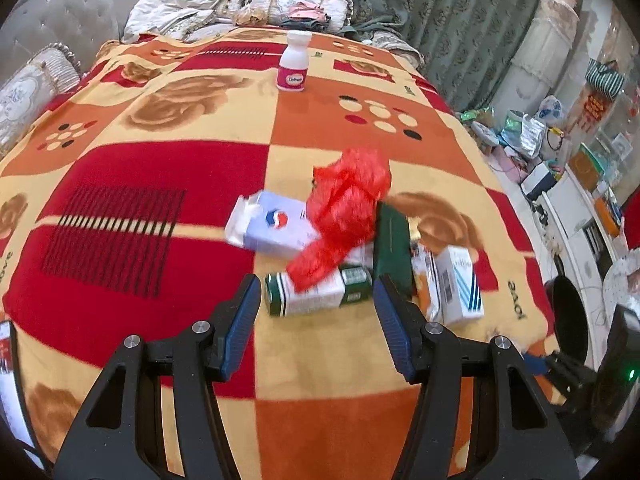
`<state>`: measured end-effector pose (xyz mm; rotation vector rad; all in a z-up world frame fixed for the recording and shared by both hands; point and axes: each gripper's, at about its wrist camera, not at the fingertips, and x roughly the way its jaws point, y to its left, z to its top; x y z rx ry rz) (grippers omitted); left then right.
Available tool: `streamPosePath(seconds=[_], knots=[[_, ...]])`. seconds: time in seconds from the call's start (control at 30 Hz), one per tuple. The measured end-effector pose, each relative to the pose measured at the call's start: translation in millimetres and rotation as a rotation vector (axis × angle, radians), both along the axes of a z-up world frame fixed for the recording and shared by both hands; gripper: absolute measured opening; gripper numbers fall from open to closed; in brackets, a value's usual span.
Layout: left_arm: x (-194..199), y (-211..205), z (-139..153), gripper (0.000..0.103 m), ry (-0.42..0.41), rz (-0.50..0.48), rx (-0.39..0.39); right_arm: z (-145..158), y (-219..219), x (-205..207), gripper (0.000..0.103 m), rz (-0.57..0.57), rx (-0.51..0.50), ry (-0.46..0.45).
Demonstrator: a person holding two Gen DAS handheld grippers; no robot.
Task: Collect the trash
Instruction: 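Grasp the red plastic bag with the left tool while the right tool grasps the crumpled beige tissue, then carry the red bag and beige tissue over the black bin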
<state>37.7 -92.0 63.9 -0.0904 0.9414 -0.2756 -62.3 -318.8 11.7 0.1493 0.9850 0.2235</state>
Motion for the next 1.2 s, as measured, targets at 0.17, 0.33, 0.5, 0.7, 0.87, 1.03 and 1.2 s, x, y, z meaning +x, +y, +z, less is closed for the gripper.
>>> streamPosePath(seconds=[0.17, 0.33, 0.5, 0.7, 0.87, 1.03, 1.2], knots=[[26.8, -10.0, 2.3, 0.057, -0.007, 0.002, 0.008, 5.0, -0.7, 6.0, 0.042, 0.022, -0.001, -0.025], [52.6, -24.8, -0.5, 0.057, -0.007, -0.005, 0.022, 12.6, -6.1, 10.6, 0.042, 0.022, 0.012, -0.045], [69.3, -35.3, -11.4, 0.057, 0.027, -0.027, 0.026, 14.0, -7.5, 10.9, 0.042, 0.025, 0.018, -0.046], [61.6, -30.5, -11.3, 0.033, 0.053, -0.047, -0.044, 13.0, -9.6, 10.1, 0.042, 0.023, 0.026, -0.041], [35.9, -26.7, 9.5, 0.033, 0.018, -0.072, -0.065, 21.4, -11.7, 8.5, 0.042, 0.018, 0.028, -0.061], [8.6, -32.6, 22.2, 0.033, 0.003, -0.105, -0.066, 32.8, -14.2, 3.9, 0.042, 0.013, 0.029, -0.093], [-13.4, -44.5, 24.6, 0.033, -0.007, -0.132, -0.053, 40.0, -16.8, -2.0, 0.042, 0.005, 0.023, -0.106]])
